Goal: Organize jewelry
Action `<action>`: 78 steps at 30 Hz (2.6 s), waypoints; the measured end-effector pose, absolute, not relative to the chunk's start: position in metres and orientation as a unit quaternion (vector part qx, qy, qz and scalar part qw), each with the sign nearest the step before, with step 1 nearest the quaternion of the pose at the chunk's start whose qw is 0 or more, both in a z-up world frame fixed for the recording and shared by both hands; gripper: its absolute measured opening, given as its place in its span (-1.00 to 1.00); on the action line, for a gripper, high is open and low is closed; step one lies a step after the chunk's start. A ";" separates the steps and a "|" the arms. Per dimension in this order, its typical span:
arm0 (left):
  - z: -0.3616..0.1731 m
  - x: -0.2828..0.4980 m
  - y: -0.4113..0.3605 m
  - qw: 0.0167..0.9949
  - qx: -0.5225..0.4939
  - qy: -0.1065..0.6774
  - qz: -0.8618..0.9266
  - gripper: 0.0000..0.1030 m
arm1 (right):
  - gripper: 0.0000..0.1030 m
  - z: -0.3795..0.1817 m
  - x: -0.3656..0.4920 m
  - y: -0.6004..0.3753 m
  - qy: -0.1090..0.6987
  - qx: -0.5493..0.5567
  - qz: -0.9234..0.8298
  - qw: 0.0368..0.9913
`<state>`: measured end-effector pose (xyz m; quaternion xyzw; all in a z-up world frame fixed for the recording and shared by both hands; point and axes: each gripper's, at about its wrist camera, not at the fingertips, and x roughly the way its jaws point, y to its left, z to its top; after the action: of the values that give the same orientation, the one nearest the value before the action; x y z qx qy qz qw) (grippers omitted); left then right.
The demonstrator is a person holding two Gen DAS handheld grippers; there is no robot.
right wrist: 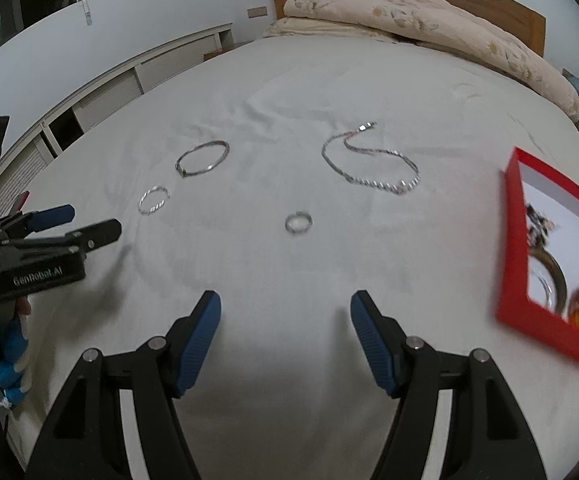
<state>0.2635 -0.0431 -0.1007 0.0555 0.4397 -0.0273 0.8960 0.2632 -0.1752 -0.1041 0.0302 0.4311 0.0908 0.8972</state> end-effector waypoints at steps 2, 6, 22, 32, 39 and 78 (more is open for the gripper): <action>-0.103 0.268 -0.045 0.897 0.058 0.438 -0.025 0.67 | 0.27 -0.105 0.273 -0.173 0.428 0.031 0.093 0.899; -0.106 0.276 -0.046 0.898 0.059 0.435 -0.021 0.67 | 0.27 -0.108 0.286 -0.169 0.425 0.031 0.096 0.899; -0.118 0.296 -0.028 0.899 0.008 0.438 -0.024 0.67 | 0.05 -0.126 0.316 -0.174 0.430 0.042 0.090 0.897; -0.129 0.305 -0.032 0.890 0.022 0.455 -0.028 0.50 | -0.25 -0.129 0.324 -0.176 0.429 0.030 0.100 0.897; -0.131 0.311 -0.045 0.889 0.049 0.454 -0.033 0.22 | -0.63 -0.133 0.337 -0.169 0.436 0.009 0.104 0.894; -0.040 0.267 -0.265 0.893 0.106 0.373 -0.228 -0.24 | -0.63 -0.035 0.221 -0.365 0.385 0.043 -0.013 0.922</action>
<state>0.2672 -0.2653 -0.0399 0.1060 0.3734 -0.2282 0.8929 0.2210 -0.3650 -0.0354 0.0429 0.3845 -0.0134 0.9220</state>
